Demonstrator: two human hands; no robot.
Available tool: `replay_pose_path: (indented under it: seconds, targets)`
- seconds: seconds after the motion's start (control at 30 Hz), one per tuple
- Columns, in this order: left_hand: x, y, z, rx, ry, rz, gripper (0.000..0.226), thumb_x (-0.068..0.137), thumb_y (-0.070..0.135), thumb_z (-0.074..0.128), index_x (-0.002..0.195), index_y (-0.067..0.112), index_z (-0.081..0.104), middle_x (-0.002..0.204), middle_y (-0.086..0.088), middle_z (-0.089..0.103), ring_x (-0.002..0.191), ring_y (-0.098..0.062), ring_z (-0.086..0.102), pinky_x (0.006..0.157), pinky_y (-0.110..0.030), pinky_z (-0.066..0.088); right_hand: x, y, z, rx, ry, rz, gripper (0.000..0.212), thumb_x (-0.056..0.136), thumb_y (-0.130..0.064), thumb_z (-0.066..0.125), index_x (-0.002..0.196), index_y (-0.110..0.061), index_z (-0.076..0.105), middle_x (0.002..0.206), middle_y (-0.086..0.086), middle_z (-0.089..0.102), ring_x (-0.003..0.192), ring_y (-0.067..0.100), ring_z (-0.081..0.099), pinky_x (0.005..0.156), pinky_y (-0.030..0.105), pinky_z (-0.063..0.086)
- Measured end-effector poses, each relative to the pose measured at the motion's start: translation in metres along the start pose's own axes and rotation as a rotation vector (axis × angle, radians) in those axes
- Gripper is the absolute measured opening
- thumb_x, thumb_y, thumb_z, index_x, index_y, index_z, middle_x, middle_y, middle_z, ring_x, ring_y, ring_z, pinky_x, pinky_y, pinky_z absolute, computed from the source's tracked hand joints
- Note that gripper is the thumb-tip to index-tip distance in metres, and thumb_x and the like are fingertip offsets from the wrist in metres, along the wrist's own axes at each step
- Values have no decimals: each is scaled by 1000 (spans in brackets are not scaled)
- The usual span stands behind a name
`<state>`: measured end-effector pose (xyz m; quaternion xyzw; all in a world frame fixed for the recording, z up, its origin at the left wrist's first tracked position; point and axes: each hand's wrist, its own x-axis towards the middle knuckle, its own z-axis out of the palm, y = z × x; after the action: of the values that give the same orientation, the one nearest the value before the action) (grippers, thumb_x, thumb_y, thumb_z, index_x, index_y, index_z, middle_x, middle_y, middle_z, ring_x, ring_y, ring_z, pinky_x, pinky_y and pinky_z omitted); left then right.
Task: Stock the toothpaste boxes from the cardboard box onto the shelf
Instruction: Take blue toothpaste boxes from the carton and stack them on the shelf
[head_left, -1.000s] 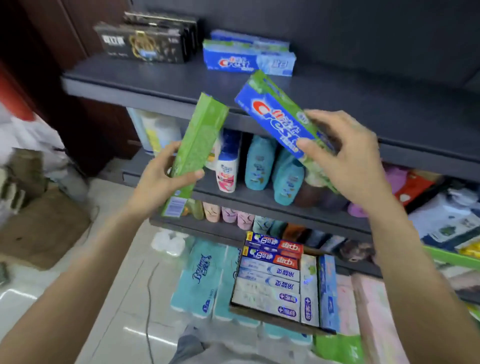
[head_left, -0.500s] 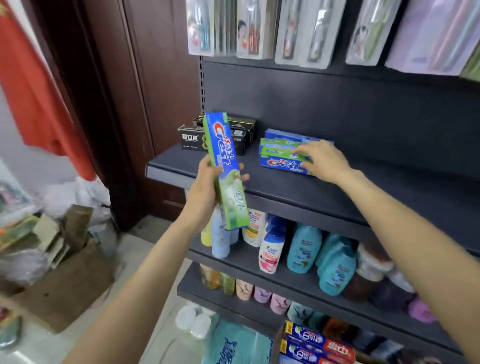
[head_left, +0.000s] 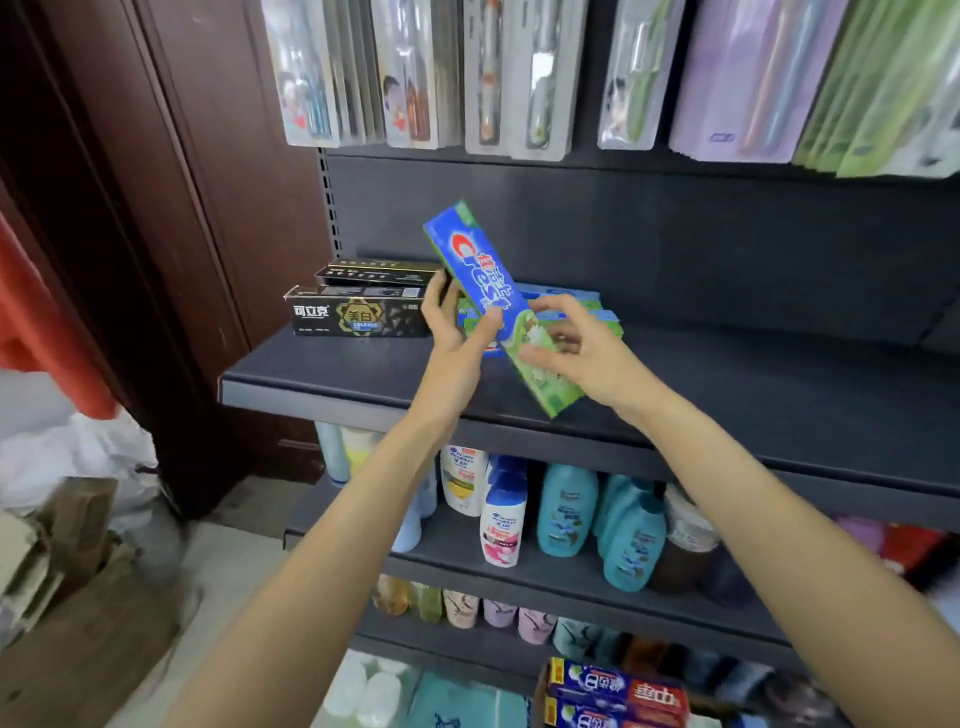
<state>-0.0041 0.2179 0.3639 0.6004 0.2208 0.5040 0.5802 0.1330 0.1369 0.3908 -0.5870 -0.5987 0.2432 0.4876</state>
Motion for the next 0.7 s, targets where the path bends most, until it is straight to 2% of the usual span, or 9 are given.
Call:
replay_pose_path:
  seconds: [0.07, 0.1, 0.2, 0.23, 0.3, 0.4, 0.53, 0.63, 0.7]
  targets:
    - [10, -4, -11, 171, 91, 78, 99, 73, 36, 71, 146, 22, 7, 154, -4, 23, 139, -14, 27, 115, -39, 27, 4, 13, -25, -288, 53, -41, 38, 82, -19, 71, 114, -32, 55, 105, -9, 60, 93, 11, 55, 83, 26, 45]
    - [14, -7, -19, 340, 135, 140, 102, 70, 39, 72, 148, 18, 9, 154, -4, 19, 140, -14, 21, 117, -38, 20, 7, 21, -35, -423, 42, -58, 39, 81, -20, 71, 115, -32, 57, 111, -8, 60, 101, 14, 55, 90, 31, 44]
    - [21, -19, -38, 849, 66, 432, 85, 71, 45, 63, 142, 12, 32, 149, -7, 27, 137, -20, 21, 112, -23, 11, 18, 42, -49, -602, -67, -56, 38, 81, -17, 71, 116, -25, 59, 123, -5, 60, 115, 17, 53, 98, 39, 41]
    - [21, -20, -39, 950, 15, 486, 74, 72, 45, 58, 136, 13, 42, 146, -8, 33, 133, -23, 26, 109, -20, 12, 23, 48, -48, -635, -97, -39, 38, 81, -18, 71, 116, -25, 59, 123, -5, 61, 116, 16, 53, 98, 39, 42]
    - [24, -30, -40, 1084, -53, 524, 59, 76, 46, 49, 124, 13, 57, 136, -7, 47, 125, -27, 37, 105, -22, 19, 37, 61, -40, -704, -98, -24, 36, 82, -21, 70, 116, -27, 58, 123, -6, 60, 118, 17, 52, 97, 40, 41]
    - [28, -41, -41, 1214, -103, 446, 52, 86, 44, 44, 126, 15, 56, 130, -5, 55, 121, -27, 45, 104, -31, 30, 61, 73, -22, -827, -5, -32, 34, 85, -28, 65, 117, -30, 56, 121, 1, 58, 117, 26, 46, 96, 40, 38]
    - [32, -47, -40, 1400, -196, 275, 48, 96, 38, 45, 140, 18, 42, 140, -5, 49, 127, -26, 41, 106, -35, 30, 67, 65, -2, -963, 123, -87, 35, 90, -27, 59, 125, -25, 55, 128, 5, 48, 121, 26, 40, 97, 39, 31]
    - [17, -39, -31, 1338, -128, 329, 42, 96, 37, 46, 134, 20, 49, 130, -3, 58, 119, -26, 49, 97, -35, 37, 32, 53, 3, -892, 260, -229, 32, 89, -22, 58, 120, -22, 60, 124, 3, 52, 116, 26, 45, 92, 37, 33]
    - [-9, -31, -21, 1186, -39, 433, 34, 94, 35, 47, 123, 21, 58, 112, 4, 67, 106, -19, 57, 85, -30, 41, -10, 45, 5, -811, 349, -312, 25, 87, -18, 58, 111, -20, 64, 114, 1, 59, 107, 25, 50, 86, 36, 37]
